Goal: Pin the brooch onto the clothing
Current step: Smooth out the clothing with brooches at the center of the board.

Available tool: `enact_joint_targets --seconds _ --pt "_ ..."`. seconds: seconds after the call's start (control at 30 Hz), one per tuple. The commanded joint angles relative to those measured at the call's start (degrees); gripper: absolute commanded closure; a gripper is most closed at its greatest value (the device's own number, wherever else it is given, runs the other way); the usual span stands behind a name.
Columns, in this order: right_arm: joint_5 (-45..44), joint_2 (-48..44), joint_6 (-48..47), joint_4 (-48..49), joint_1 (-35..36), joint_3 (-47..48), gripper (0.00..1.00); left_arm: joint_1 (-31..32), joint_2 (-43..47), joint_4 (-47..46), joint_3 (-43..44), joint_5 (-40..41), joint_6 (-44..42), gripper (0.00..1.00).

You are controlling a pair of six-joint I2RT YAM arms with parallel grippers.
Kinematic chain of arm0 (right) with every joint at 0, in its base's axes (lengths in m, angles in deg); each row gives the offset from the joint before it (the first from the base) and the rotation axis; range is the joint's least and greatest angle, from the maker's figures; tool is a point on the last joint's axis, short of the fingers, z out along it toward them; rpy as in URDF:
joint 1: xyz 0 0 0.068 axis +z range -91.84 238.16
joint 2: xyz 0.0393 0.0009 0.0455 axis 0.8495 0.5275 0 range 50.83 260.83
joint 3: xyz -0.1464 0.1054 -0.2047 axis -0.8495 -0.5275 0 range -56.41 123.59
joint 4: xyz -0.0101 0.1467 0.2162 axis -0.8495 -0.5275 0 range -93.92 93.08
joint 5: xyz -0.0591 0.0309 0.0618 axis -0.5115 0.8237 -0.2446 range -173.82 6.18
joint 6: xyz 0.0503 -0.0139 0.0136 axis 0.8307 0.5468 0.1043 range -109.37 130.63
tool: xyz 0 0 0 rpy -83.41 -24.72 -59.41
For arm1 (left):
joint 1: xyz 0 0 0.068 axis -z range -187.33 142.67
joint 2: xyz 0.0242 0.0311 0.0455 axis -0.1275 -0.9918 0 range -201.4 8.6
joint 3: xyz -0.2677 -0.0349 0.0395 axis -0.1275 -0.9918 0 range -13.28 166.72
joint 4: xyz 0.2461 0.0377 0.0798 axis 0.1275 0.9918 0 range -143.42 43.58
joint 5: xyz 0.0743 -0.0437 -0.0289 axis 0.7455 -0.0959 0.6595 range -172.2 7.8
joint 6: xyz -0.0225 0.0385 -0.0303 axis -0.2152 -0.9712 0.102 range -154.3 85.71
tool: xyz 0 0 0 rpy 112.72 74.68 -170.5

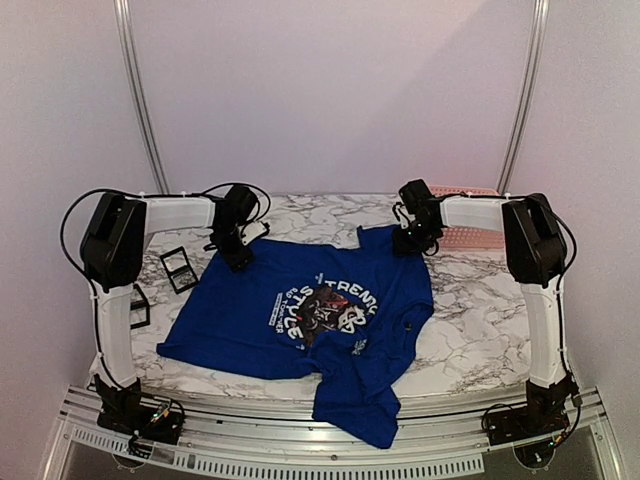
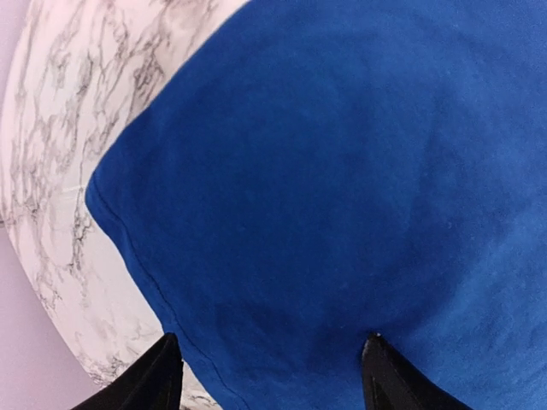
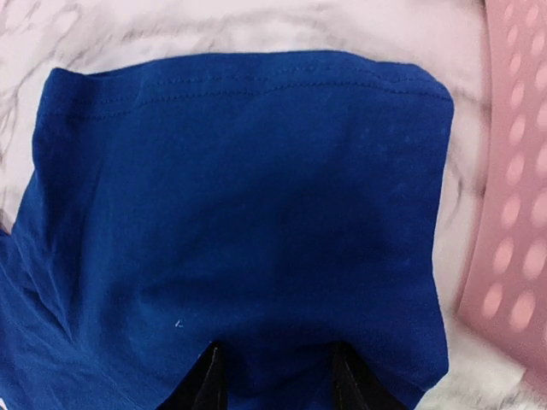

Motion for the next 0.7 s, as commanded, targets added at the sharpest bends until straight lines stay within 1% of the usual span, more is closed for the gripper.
enact_joint_targets --seconds 0.0,0.07,0.13,0.2,0.27,0.33,0.4,0.5,0.6,0.67 --pt "-4.8 14.9 -6.3 -10.0 -3.1 12.8 0.59 -2.4 -7.2 0.7 1.9 1.4 2.1 0.27" --pt "-4.0 18.6 -7.6 -11.8 -4.0 19.6 0.58 -3.1 -8.7 0.9 4.2 1.7 2.3 0.27" --pt "-4.3 21.3 -8.1 -11.4 -4.5 24.8 0.58 -3.6 -10.4 1.0 6.6 2.5 2.6 0.27" --pt "-3.9 21.9 -9.1 -10.2 -4.6 27.5 0.57 -4.1 -11.8 1.1 9.1 3.3 2.7 0.27" --pt "-1.2 21.3 -10.6 -9.1 -4.5 28.9 0.56 -4.3 -12.7 1.2 10.5 4.3 2.4 0.27" --pt "1.0 18.7 -11.5 -7.9 -3.8 28.9 0.56 -4.5 -13.0 0.9 11.0 4.6 2.2 0.27" --pt "2.4 16.1 -15.6 -7.0 -2.4 28.9 0.54 -4.4 -13.1 0.7 11.4 4.7 2.3 0.27" --pt "7.1 11.4 -19.6 -6.3 -0.5 28.9 0.51 -4.4 -12.9 0.6 11.9 5.0 2.9 0.27" --pt "12.2 5.5 -18.7 -6.1 0.3 27.8 0.50 -4.3 -11.2 0.1 11.9 4.4 3.2 0.27" --pt "14.4 1.0 -16.7 -4.8 1.0 24.3 0.48 -4.1 -8.7 -0.4 11.5 2.8 3.2 0.27"
